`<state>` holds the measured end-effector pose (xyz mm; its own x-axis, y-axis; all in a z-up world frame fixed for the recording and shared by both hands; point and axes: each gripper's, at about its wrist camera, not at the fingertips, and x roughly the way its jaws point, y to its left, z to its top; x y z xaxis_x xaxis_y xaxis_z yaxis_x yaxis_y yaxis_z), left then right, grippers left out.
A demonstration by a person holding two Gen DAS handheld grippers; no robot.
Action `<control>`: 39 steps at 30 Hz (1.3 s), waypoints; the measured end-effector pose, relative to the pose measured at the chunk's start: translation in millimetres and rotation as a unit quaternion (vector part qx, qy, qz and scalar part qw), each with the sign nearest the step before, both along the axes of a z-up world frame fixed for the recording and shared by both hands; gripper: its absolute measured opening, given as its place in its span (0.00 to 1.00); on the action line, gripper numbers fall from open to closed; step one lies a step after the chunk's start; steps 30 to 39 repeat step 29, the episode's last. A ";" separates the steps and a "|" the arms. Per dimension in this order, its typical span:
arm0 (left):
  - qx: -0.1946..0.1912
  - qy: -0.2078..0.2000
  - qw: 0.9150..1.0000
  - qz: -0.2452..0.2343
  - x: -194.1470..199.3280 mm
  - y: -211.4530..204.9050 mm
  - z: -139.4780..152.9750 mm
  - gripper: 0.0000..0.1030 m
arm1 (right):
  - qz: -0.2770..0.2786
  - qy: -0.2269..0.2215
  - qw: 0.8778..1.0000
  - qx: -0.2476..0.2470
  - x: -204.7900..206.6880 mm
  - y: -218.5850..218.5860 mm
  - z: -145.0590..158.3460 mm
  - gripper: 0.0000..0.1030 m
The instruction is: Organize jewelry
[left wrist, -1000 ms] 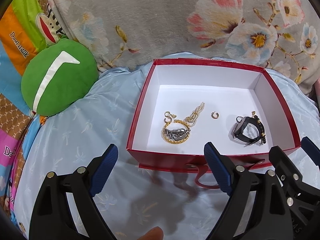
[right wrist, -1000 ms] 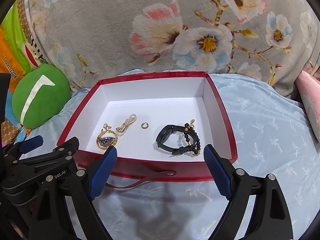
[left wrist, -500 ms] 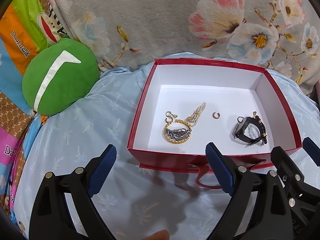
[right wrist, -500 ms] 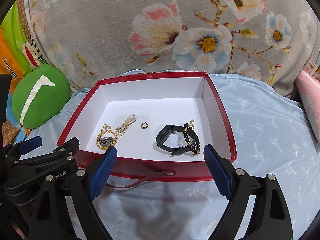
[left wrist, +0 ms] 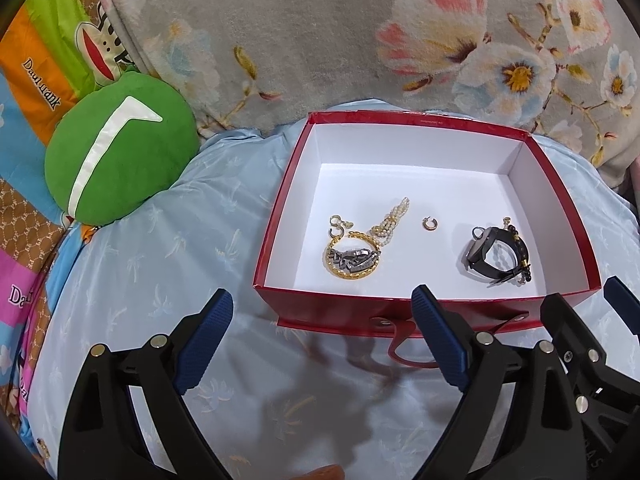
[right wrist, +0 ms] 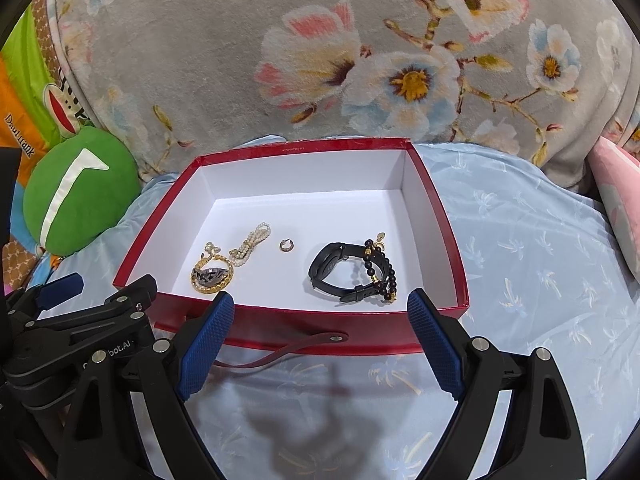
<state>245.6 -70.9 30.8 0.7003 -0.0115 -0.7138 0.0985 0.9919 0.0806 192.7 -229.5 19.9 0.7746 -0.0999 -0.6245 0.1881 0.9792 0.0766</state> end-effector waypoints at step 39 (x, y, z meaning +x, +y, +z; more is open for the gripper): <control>0.009 0.014 1.000 0.001 -4.1 -2.3 -8.1 0.85 | -0.008 0.018 1.000 0.007 -6.3 0.6 -9.2 0.84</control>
